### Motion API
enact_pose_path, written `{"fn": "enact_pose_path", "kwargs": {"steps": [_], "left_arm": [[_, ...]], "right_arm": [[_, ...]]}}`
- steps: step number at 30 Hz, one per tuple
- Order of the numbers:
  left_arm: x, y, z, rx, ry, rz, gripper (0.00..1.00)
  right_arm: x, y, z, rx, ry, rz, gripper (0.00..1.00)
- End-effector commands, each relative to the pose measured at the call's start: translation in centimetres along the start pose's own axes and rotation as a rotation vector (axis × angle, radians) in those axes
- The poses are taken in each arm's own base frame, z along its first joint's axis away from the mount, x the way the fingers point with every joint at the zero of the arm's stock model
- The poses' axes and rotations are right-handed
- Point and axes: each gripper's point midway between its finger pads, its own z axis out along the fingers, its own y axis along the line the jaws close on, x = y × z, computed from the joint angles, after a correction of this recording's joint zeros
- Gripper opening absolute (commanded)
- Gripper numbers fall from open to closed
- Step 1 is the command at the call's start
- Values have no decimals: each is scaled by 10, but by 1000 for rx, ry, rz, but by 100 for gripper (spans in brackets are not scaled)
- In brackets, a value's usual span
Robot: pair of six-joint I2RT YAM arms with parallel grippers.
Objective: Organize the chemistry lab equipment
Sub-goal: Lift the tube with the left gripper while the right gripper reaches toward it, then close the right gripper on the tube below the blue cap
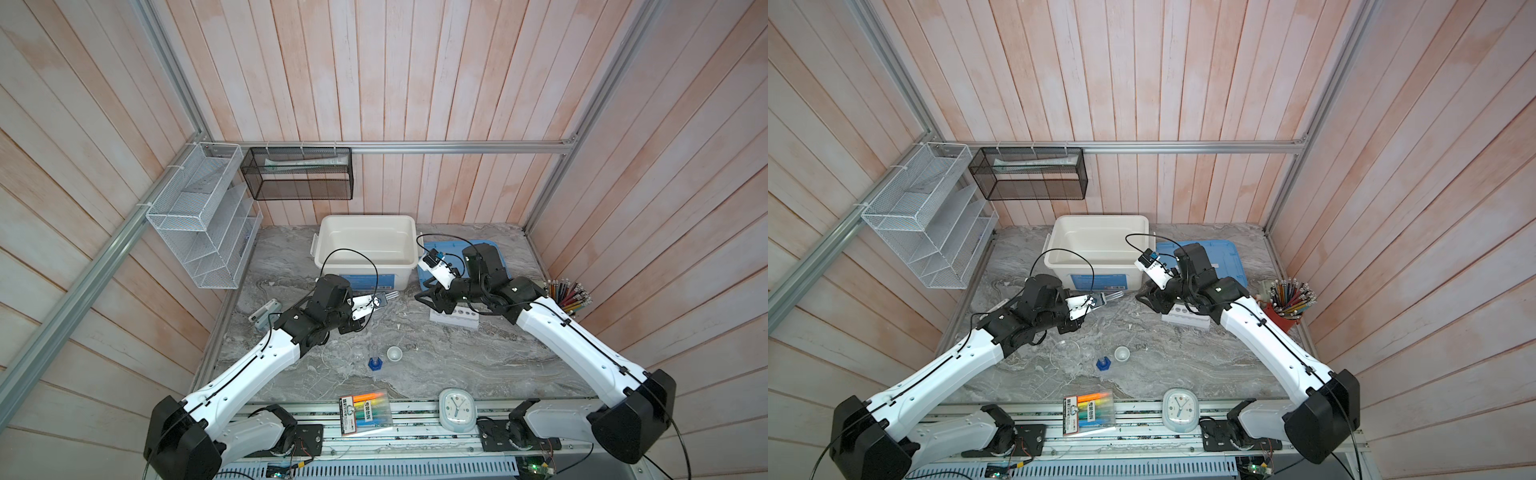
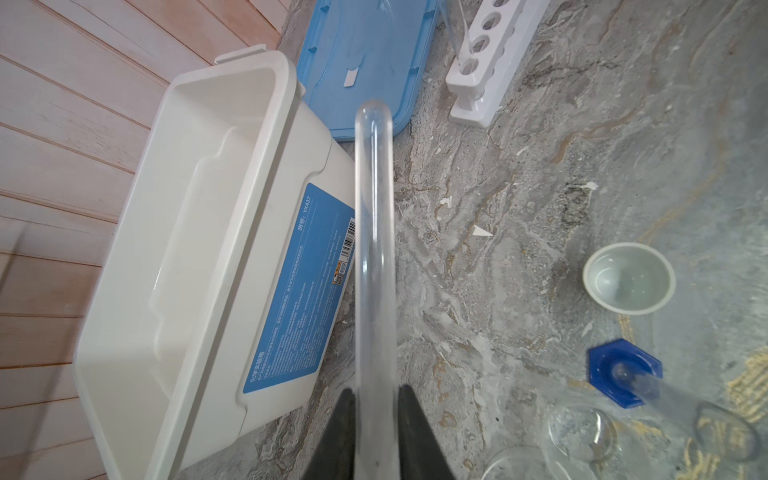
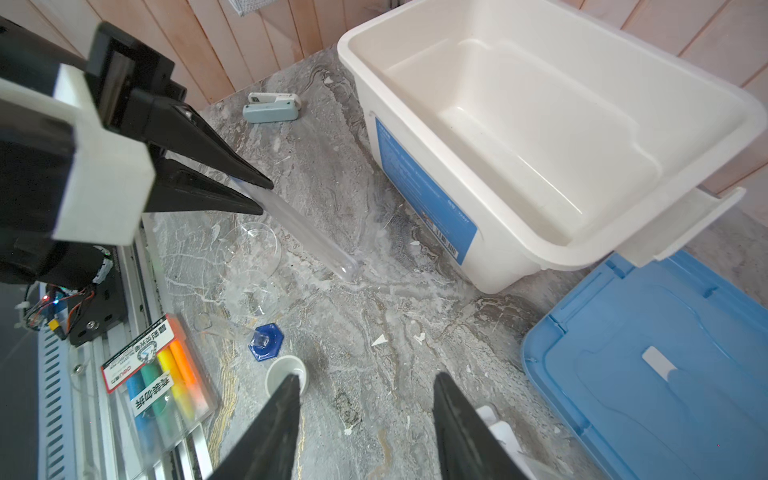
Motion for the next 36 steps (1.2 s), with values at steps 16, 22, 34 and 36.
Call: {"fn": "enact_pose_path", "kwargs": {"steps": [16, 22, 34, 36], "left_arm": [[-5, -27, -20, -67, 80, 331, 20], [-12, -30, -22, -81, 72, 383, 20], [-22, -35, -27, -100, 41, 454, 19], [-24, -35, -28, -104, 35, 459, 19]], "right_arm": [[0, 61, 37, -255, 182, -78, 53], [8, 73, 54, -320, 226, -79, 53], [11, 80, 76, -372, 258, -79, 50], [12, 84, 79, -384, 265, -83, 50]]}}
